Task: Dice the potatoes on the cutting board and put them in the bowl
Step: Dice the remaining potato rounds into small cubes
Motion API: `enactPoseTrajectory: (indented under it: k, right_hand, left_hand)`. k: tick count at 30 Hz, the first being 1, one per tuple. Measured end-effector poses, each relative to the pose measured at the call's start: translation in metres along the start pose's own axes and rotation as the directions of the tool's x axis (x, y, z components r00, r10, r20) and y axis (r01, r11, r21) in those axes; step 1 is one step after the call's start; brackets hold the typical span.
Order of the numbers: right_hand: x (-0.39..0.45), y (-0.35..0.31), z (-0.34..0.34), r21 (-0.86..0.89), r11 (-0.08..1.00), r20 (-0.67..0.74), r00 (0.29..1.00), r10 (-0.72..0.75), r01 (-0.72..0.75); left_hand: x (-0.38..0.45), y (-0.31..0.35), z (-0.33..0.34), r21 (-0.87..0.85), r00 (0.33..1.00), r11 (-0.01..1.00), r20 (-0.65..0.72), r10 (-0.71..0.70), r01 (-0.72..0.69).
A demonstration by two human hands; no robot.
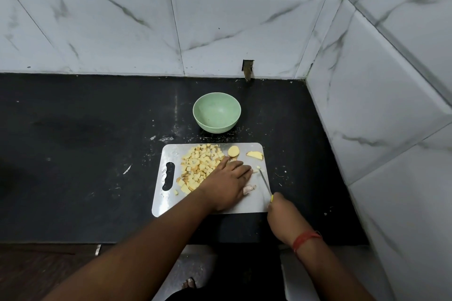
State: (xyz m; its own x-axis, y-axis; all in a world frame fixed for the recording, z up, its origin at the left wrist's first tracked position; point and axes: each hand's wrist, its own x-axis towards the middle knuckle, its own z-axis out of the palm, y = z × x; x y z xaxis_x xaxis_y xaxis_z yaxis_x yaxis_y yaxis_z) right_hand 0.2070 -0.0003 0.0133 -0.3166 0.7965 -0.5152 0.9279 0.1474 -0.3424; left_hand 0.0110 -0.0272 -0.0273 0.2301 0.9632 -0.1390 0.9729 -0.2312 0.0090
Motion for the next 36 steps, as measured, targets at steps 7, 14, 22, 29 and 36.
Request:
enactPoseTrajectory:
  k: [7,14,22,29,36]
  right_hand:
    - [0.006,-0.009,-0.002,-0.022,0.999,0.031,0.999,-0.027,0.027]
    - [0.015,-0.013,0.004,-0.084,0.996,0.061,0.998,0.006,-0.001]
    - [0.008,-0.003,0.005,-0.1,0.995,0.127,0.992,-0.009,0.022]
    - [-0.014,0.027,-0.014,0.703,0.624,0.48,0.875,-0.06,-0.343]
    - [-0.008,0.042,-0.032,0.902,0.175,0.427,0.878,-0.214,-0.396]
  left_hand:
    - [0.002,0.0,0.001,-0.008,1.0,1.0,0.029,-0.004,0.004]
    - [0.003,0.001,-0.004,-0.02,1.0,1.0,0.026,-0.005,0.006]
    - [0.003,0.003,-0.007,-0.016,1.0,0.999,0.008,-0.028,0.028]
    - [0.003,0.004,-0.001,-0.064,0.997,0.998,-0.068,-0.028,0.024]
    - [0.013,0.01,-0.004,-0.089,0.977,0.996,-0.211,0.005,-0.025]
